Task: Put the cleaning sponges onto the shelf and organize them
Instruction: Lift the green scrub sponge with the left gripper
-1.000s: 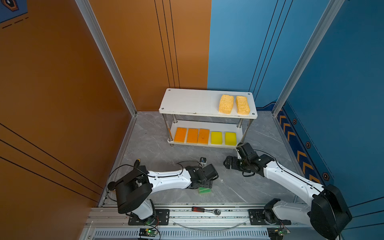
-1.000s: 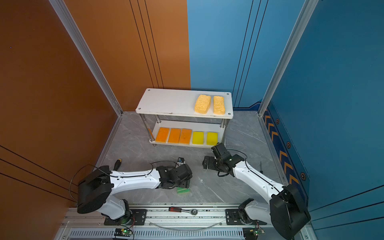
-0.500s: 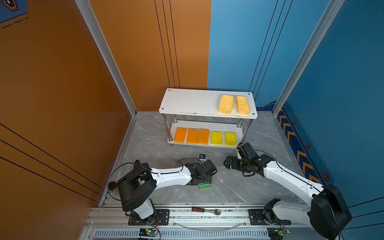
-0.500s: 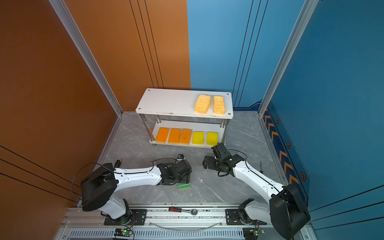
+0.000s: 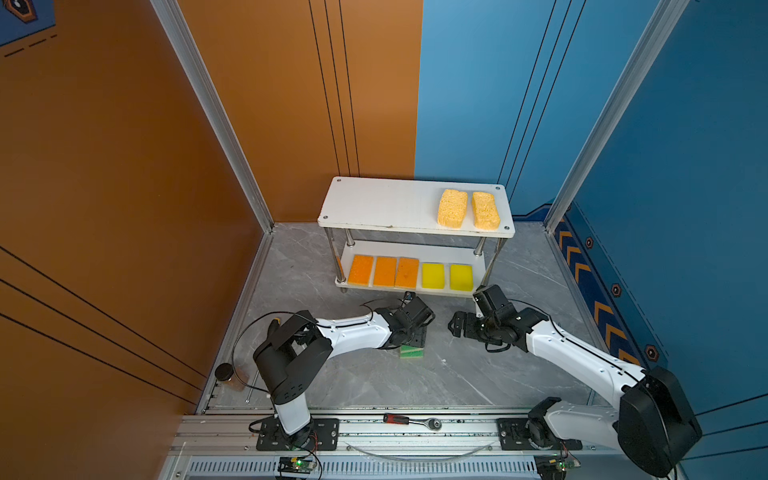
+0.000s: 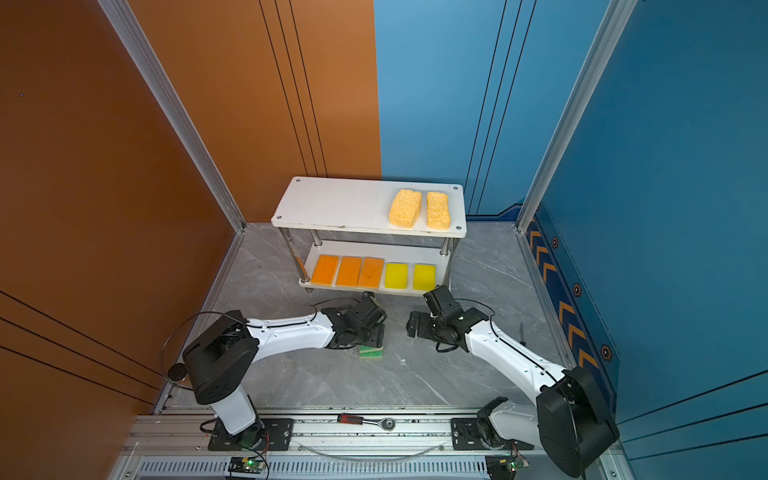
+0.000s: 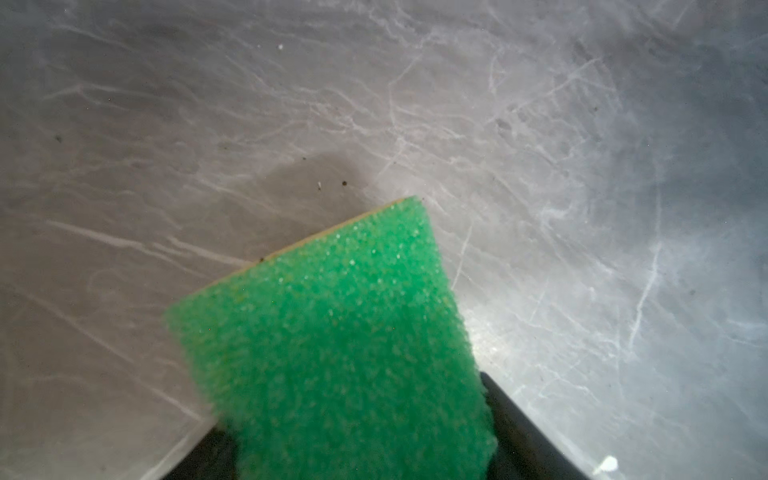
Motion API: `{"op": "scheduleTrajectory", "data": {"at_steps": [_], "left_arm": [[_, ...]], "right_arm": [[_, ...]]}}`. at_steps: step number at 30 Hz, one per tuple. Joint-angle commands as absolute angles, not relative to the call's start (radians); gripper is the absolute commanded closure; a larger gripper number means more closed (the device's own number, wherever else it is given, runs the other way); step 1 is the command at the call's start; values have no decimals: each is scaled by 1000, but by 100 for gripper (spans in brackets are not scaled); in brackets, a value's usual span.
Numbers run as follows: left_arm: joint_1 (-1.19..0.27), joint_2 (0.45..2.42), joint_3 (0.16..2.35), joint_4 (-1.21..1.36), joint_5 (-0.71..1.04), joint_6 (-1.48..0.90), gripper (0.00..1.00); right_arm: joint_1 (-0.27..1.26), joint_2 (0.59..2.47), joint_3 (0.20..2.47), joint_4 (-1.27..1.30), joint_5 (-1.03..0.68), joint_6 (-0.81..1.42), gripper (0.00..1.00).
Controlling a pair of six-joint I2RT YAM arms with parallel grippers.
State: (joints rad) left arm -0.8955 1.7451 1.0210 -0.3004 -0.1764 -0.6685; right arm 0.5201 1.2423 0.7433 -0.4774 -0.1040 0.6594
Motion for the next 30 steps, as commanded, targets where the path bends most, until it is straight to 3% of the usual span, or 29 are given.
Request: {"op": "scheduleTrajectory", "data": {"at_steps": [1, 4, 7, 30], "left_arm": [[-882, 1737, 1023, -367, -178, -620, 26], [-884, 1695, 1023, -391, -201, -625, 21], [-903, 1644, 1014, -413, -238, -648, 2], [-1029, 1564, 934, -414, -314, -821, 2]], "right_arm": [[510, 1252, 769, -465, -106, 657, 0], [506, 1261, 774, -465, -109, 656, 0], [506, 1277, 785, -465, -114, 651, 0], [509, 1307, 790, -453, -137, 652, 0]]}}
